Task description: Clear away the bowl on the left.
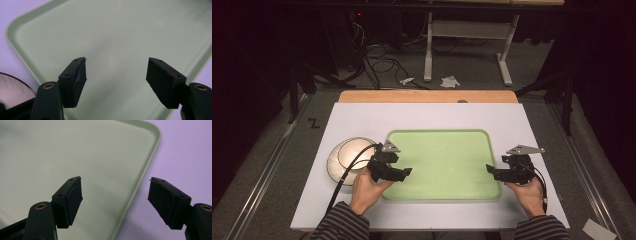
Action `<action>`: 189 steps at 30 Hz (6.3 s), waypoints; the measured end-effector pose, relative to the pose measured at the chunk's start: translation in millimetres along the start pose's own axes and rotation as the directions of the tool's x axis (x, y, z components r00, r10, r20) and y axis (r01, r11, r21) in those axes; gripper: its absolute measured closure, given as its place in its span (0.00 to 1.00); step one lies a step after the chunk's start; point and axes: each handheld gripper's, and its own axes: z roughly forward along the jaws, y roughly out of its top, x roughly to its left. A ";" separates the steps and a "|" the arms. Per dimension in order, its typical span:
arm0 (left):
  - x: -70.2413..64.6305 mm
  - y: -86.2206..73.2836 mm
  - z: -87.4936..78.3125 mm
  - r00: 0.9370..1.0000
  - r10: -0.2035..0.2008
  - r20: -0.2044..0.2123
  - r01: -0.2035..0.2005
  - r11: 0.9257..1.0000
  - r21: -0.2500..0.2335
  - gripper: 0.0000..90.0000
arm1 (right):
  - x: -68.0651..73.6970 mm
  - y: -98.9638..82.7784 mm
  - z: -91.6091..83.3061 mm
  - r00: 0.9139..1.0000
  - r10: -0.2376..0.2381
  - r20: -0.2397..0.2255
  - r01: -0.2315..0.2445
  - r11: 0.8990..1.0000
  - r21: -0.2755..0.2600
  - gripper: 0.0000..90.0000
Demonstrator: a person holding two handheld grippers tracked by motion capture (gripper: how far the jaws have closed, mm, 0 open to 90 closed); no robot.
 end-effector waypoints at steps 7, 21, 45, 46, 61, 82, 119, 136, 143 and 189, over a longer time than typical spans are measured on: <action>2.0 3.9 -10.3 1.000 0.006 -0.004 -0.006 1.000 -0.019 0.33 | -0.5 -1.1 -0.8 1.000 0.009 -0.006 -0.009 1.000 0.001 0.33; 5.9 11.0 -15.4 0.999 -0.006 -0.035 0.004 0.998 -0.055 0.37 | -1.4 -1.2 1.2 1.000 0.015 -0.009 -0.015 1.000 0.012 0.35; 28.4 33.0 -38.0 0.994 -0.089 -0.070 0.074 0.978 -0.194 0.36 | -4.4 -1.6 0.0 1.000 0.029 -0.009 -0.029 1.000 -0.003 0.34; 30.7 34.5 -39.2 0.993 -0.096 -0.076 0.078 0.976 -0.203 0.36 | -4.5 -1.7 -0.6 0.999 0.032 -0.009 -0.032 0.999 -0.004 0.34; 62.3 51.2 -54.9 0.969 -0.205 -0.139 0.160 0.946 -0.283 0.38 | -8.3 -3.5 0.4 0.996 0.080 -0.028 -0.080 0.997 -0.002 0.35; 97.9 58.3 -58.6 0.924 -0.252 -0.287 0.161 0.938 -0.306 0.37 | -10.0 -4.4 -1.7 0.996 0.080 -0.035 -0.080 0.997 -0.006 0.36; 155.4 54.0 -52.6 0.853 -0.364 -0.374 0.289 0.926 -0.242 0.55 | -5.3 -4.5 0.0 0.998 0.052 -0.046 -0.051 0.999 0.010 0.42; 160.8 51.7 -44.9 0.842 -0.391 -0.370 0.348 0.920 -0.181 0.71 | -5.3 -4.9 2.5 0.998 0.045 -0.049 -0.044 0.999 0.022 0.41; 164.7 52.2 -46.0 0.835 -0.409 -0.368 0.365 0.912 -0.184 0.79 | -4.5 -4.9 3.5 0.998 0.043 -0.054 -0.041 0.999 0.033 0.41; 109.5 82.2 -63.4 0.919 -0.371 -0.130 0.342 0.918 -0.200 0.90 | -6.0 -4.9 7.5 0.998 0.036 -0.047 -0.034 0.998 0.048 0.41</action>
